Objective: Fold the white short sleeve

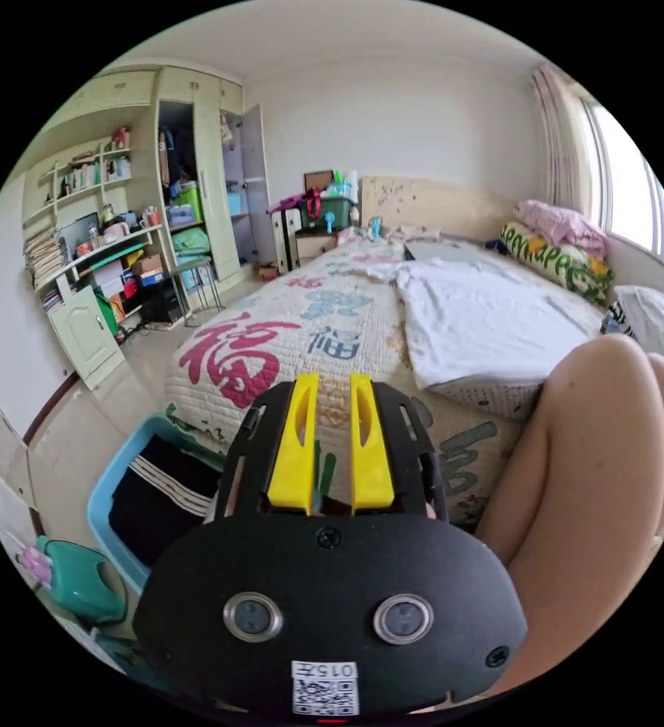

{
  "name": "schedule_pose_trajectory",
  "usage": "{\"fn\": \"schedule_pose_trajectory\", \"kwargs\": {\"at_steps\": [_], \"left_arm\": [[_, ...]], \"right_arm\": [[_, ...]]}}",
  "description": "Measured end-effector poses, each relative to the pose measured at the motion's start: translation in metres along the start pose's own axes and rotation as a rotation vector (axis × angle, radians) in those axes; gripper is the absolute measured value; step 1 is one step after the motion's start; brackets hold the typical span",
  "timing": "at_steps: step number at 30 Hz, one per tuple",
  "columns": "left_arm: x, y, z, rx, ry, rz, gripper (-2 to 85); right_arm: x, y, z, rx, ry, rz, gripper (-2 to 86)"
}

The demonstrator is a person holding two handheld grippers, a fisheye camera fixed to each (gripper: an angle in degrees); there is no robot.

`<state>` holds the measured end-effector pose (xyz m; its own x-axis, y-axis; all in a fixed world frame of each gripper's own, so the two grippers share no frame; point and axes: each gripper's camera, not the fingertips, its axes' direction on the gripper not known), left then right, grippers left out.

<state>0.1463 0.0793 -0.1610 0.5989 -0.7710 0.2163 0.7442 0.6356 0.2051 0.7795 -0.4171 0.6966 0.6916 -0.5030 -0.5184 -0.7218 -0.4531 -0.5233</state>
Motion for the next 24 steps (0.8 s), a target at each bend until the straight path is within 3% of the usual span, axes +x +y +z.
{"fn": "schedule_pose_trajectory", "kwargs": {"at_steps": [5,10,16,24], "left_arm": [[0.000,-0.031,-0.058,0.236,0.035,-0.019,8.2],[0.030,-0.050,-0.087,0.353,0.030,0.066,10.6],[0.042,-0.072,-0.067,0.187,0.141,0.108,10.8],[0.056,-0.096,-0.047,0.148,0.127,0.144,8.5]], "right_arm": [[-0.067,-0.029,-0.135,0.292,-0.147,0.037,-0.2],[-0.139,-0.029,-0.283,0.491,-0.493,0.036,-0.5],[-0.220,-0.034,-0.431,0.671,-0.759,-0.087,-0.5],[-0.263,-0.070,-0.550,0.784,-0.743,-0.025,-0.5]]}}
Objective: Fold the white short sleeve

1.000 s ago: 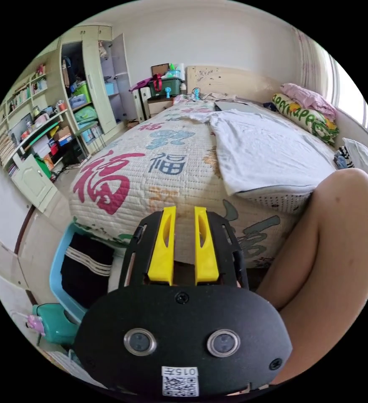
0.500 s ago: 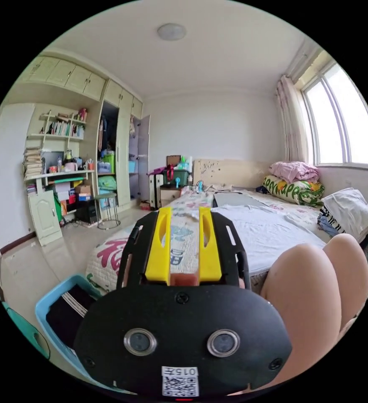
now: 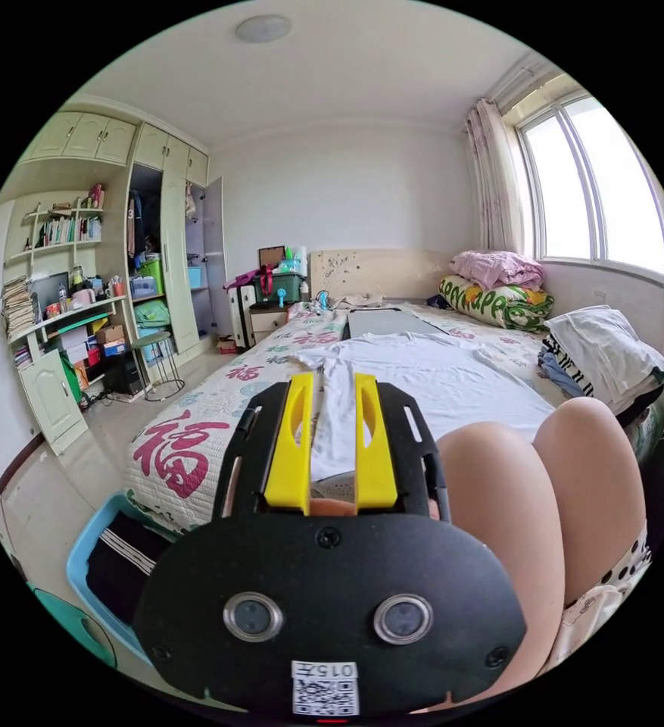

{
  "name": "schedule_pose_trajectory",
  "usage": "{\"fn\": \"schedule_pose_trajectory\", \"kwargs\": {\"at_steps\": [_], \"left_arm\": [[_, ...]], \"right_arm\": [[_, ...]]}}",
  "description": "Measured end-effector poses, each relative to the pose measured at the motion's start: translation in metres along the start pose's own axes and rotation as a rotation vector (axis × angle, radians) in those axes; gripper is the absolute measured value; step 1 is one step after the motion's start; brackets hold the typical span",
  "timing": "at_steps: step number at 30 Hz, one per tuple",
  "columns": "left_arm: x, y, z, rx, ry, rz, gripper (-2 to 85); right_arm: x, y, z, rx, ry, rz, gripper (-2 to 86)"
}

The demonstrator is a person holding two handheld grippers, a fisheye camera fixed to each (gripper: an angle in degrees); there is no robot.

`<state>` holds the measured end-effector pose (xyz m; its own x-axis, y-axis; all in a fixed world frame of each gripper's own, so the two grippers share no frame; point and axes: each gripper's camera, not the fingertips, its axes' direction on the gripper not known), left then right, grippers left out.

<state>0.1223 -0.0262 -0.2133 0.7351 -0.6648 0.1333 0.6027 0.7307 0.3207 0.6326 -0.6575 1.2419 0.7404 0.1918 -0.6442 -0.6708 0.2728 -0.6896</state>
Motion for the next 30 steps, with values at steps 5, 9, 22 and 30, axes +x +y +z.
{"fn": "schedule_pose_trajectory", "kwargs": {"at_steps": [5,9,22,30], "left_arm": [[0.004,-0.026,0.026,-0.012,-0.006,0.022,8.3],[0.009,-0.045,0.052,-0.013,0.015,0.019,8.2],[0.026,-0.134,0.218,-0.130,0.183,-0.007,8.1],[0.073,-0.215,0.350,-0.169,0.239,0.154,8.1]], "right_arm": [[0.005,-0.046,0.015,0.067,-0.073,0.092,-0.5],[0.019,-0.085,0.053,0.077,-0.081,0.155,-0.5],[0.198,-0.120,0.340,-0.198,0.223,0.152,2.8],[0.535,0.076,0.617,-0.875,0.443,0.496,7.5]]}}
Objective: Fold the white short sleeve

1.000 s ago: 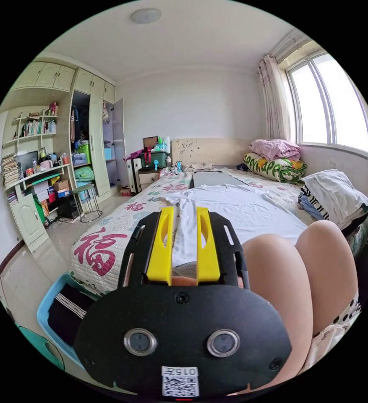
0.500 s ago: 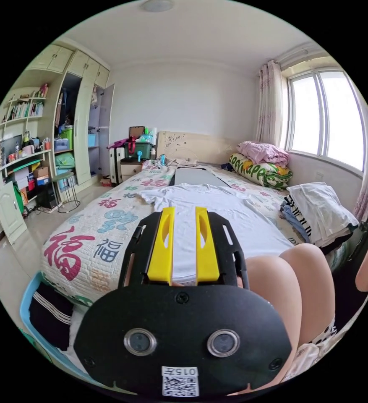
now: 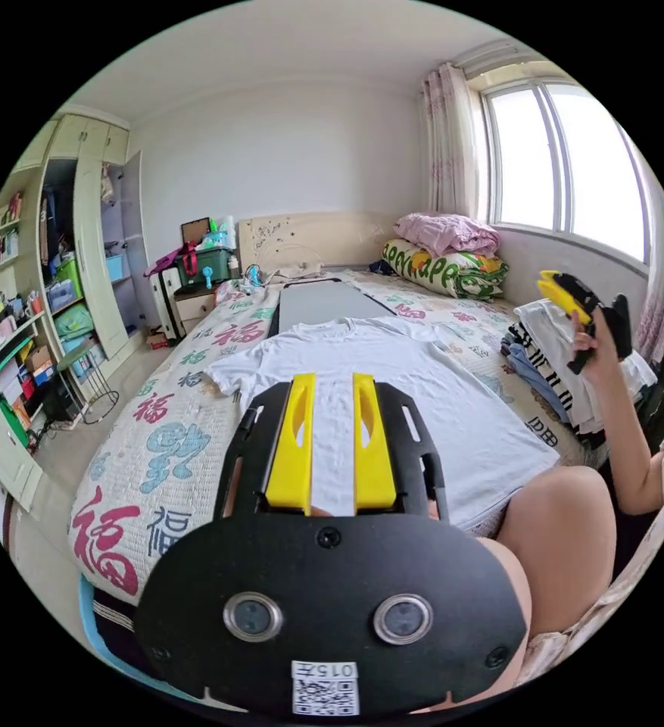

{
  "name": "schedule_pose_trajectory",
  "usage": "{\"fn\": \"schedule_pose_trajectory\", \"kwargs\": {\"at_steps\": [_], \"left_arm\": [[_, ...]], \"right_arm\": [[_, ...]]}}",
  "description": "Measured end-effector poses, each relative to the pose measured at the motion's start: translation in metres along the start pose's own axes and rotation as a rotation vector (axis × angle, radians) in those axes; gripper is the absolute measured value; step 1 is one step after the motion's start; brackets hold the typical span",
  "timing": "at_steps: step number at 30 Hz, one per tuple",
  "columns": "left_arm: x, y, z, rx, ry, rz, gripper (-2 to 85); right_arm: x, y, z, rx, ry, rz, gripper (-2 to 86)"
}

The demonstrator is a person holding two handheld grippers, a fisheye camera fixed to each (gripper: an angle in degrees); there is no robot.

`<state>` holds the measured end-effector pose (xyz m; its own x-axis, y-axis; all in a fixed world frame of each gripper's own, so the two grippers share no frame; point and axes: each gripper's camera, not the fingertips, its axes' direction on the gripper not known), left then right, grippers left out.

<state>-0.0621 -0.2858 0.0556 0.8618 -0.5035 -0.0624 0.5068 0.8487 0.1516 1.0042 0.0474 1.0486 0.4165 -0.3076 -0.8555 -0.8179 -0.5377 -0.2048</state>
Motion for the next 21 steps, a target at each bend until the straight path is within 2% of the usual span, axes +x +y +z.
{"fn": "schedule_pose_trajectory", "kwargs": {"at_steps": [4,6,10,15,18,21], "left_arm": [[0.002,-0.059,0.092,-0.068,0.099,0.017,7.9],[0.008,-0.101,0.160,-0.167,0.121,0.022,7.5],[0.030,-0.166,0.254,-0.230,0.186,0.087,7.3],[0.089,-0.262,0.376,-0.246,0.309,0.175,7.3],[0.179,-0.328,0.485,-0.301,0.324,0.343,7.3],[0.239,-0.365,0.568,-0.404,0.412,0.371,7.4]], "right_arm": [[0.062,-0.107,0.170,-0.291,0.174,0.207,7.8],[0.072,-0.148,0.220,-0.338,0.205,0.252,7.8],[0.076,-0.221,0.292,-0.374,0.208,0.331,7.4],[0.043,-0.268,0.315,-0.312,0.143,0.299,2.3],[0.006,-0.298,0.332,-0.325,0.167,0.260,0.9],[-0.023,-0.319,0.339,-0.318,0.162,0.254,0.3]]}}
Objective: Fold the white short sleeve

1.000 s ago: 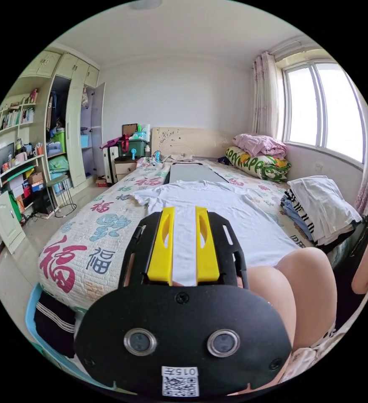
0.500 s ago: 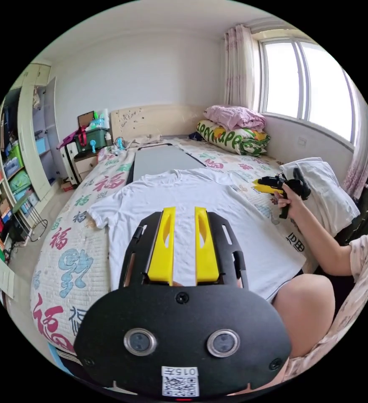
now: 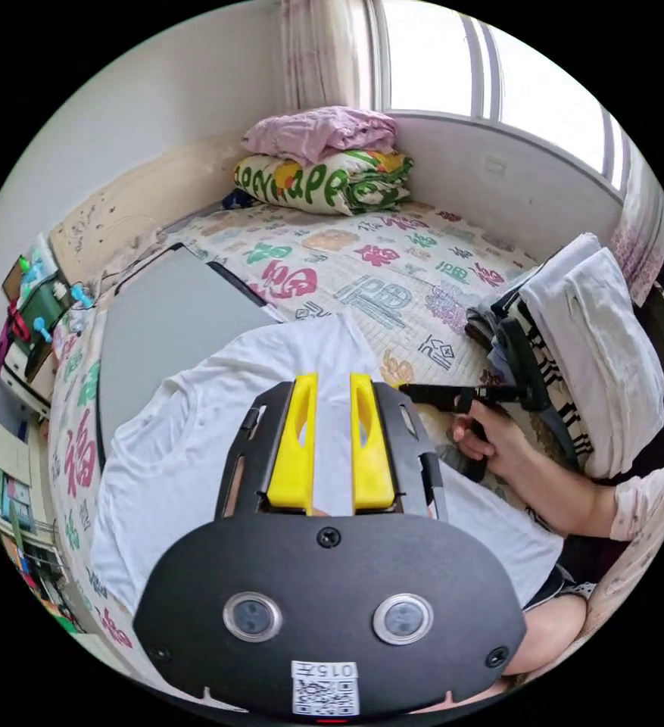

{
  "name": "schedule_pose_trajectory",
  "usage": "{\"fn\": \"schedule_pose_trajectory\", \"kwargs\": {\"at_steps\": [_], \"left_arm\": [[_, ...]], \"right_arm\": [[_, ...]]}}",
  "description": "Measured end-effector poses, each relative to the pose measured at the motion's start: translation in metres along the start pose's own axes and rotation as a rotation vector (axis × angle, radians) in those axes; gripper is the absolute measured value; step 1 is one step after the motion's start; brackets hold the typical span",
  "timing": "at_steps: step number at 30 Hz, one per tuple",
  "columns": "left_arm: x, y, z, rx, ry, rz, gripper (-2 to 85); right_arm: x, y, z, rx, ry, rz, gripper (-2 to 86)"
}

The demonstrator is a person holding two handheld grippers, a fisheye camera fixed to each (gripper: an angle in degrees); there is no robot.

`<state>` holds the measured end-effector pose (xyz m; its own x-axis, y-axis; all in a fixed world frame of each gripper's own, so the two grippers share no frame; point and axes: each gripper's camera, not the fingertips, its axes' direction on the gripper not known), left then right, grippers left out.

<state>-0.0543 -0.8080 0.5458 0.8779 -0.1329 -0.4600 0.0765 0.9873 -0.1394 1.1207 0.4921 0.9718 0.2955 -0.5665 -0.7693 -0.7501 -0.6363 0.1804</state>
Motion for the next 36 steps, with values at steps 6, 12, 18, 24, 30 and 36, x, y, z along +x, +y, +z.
{"fn": "schedule_pose_trajectory", "kwargs": {"at_steps": [6,12,18,24,30,36], "left_arm": [[-0.024,-0.126,0.150,-0.072,0.028,-0.184,8.3],[-0.016,-0.153,0.248,-0.146,0.012,-0.315,9.6],[-0.009,-0.160,0.264,-0.162,-0.064,-0.328,3.9],[-0.071,-0.103,0.154,0.131,0.008,-0.373,0.7],[-0.131,0.036,0.036,0.225,-0.021,-0.423,0.3],[-0.147,0.177,0.038,0.165,-0.079,-0.568,0.4]], "right_arm": [[-0.061,-0.007,-0.007,0.005,-0.002,-0.030,0.0],[-0.102,0.002,-0.007,0.000,-0.009,-0.037,0.0],[-0.136,0.032,-0.005,0.006,0.010,-0.058,0.0],[-0.205,0.083,-0.027,0.089,0.074,-0.279,0.0],[-0.258,0.153,0.002,-0.038,-0.096,-0.499,-0.4],[-0.265,0.210,0.016,-0.090,-0.099,-0.548,-0.7]]}}
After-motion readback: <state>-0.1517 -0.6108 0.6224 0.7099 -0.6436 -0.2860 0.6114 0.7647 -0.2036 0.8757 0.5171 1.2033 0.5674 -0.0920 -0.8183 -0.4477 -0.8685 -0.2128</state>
